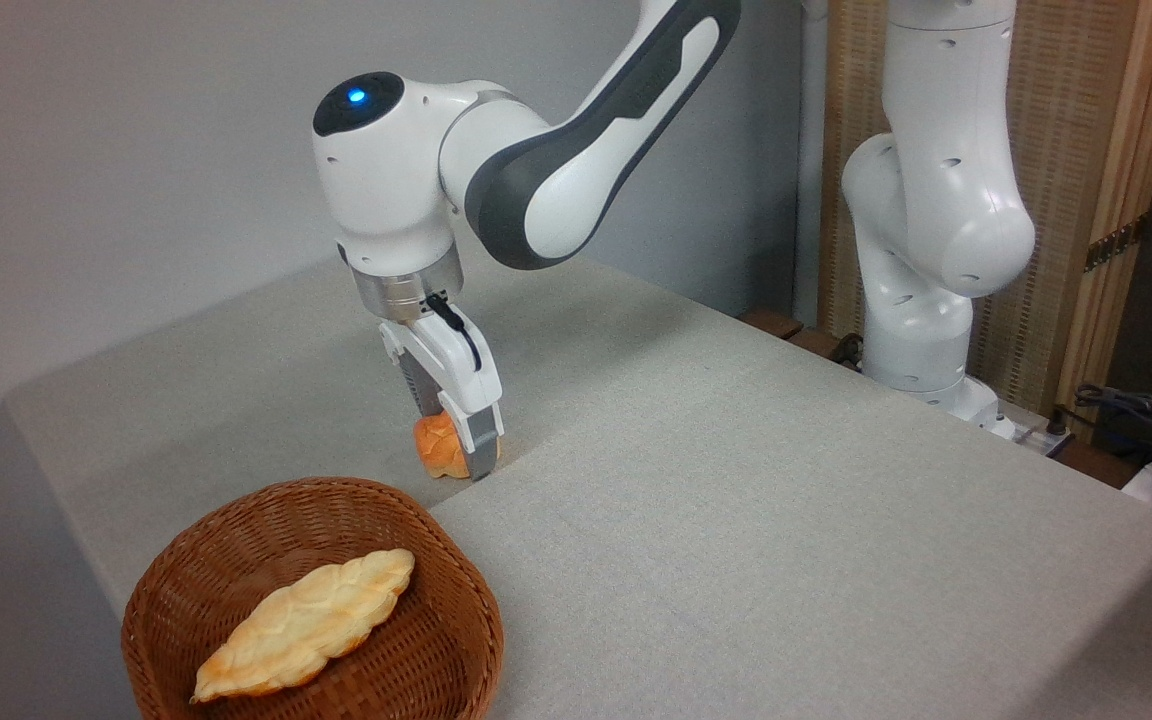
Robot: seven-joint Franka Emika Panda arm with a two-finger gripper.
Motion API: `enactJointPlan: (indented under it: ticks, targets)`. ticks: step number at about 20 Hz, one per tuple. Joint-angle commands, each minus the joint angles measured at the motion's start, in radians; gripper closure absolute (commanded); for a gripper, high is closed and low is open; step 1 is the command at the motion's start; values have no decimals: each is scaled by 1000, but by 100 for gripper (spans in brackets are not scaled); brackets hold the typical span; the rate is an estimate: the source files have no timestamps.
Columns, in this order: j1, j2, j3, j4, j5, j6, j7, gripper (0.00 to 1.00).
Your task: Put bread into the basket
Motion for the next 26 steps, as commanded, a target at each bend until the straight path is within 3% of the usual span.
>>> enactJointPlan:
  ticks: [1,6,8,11,15,17,18,19,20,23,26]
  targets:
    - [-5,-9,9,1,16,8,17,62]
    - [-4,-21,12,16,16,-12,14,62]
    - [2,-27,18,68,17,-79,13,60]
    - [6,-47,60,137,17,-155,17,58]
    - [6,-53,115,203,17,-143,17,55]
    - [9,-52,124,213,42,-77,19,47]
    - [9,-52,141,213,42,-30,17,37]
    - [9,-50,150,213,42,22,17,14]
    - [9,-41,152,211,44,76,16,0]
    - [10,-20,155,210,42,199,16,0]
    - [10,-9,175,211,44,238,16,0]
